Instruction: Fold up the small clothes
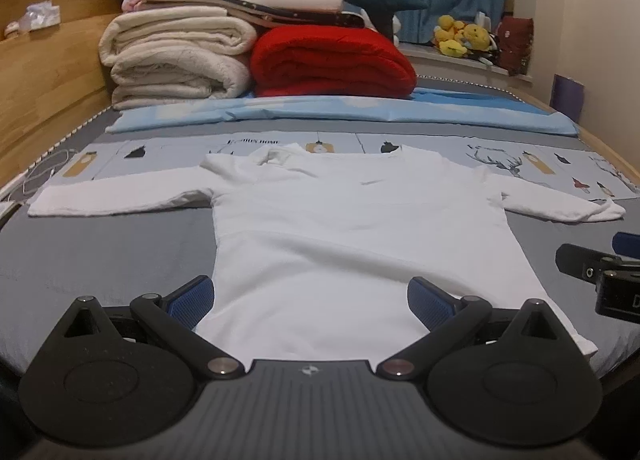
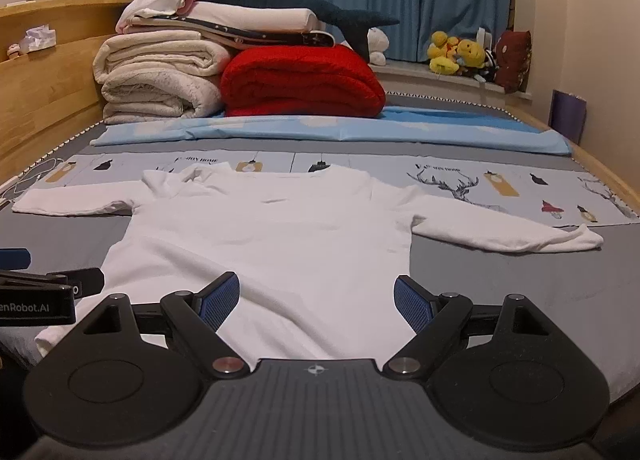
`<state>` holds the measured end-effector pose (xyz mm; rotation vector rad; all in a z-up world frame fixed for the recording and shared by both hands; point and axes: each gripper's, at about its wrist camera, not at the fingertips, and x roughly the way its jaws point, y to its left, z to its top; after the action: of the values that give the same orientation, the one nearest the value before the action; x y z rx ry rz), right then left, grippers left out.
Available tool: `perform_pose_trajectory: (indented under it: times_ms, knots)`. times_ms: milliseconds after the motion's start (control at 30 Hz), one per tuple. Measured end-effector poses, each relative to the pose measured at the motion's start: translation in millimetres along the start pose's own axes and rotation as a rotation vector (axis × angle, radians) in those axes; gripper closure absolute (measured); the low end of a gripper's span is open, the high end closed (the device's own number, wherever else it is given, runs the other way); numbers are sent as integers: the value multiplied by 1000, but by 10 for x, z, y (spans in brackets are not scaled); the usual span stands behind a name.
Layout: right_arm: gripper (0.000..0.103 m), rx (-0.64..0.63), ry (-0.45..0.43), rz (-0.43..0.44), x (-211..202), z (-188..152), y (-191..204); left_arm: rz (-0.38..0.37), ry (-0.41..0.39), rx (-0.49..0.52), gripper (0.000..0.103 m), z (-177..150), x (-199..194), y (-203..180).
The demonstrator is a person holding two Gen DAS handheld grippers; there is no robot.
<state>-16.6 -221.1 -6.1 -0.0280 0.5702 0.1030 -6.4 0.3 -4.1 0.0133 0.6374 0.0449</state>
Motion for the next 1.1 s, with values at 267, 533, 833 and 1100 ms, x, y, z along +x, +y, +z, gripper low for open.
perform_pose_trajectory:
  times_ms: [267, 533, 833, 1100]
  knots:
    - [18, -7, 15, 19, 9, 9, 14, -22, 14, 17, 0, 6, 34, 4]
    - [18, 3, 1, 23, 1, 43, 24, -45, 31, 29, 0, 5, 49, -20]
    - [18, -7, 18, 37, 35, 29, 44, -41, 40, 33, 0, 10, 99, -41]
    - [18, -14, 29, 37, 83, 36, 48, -38, 47, 27, 0, 22, 127, -22]
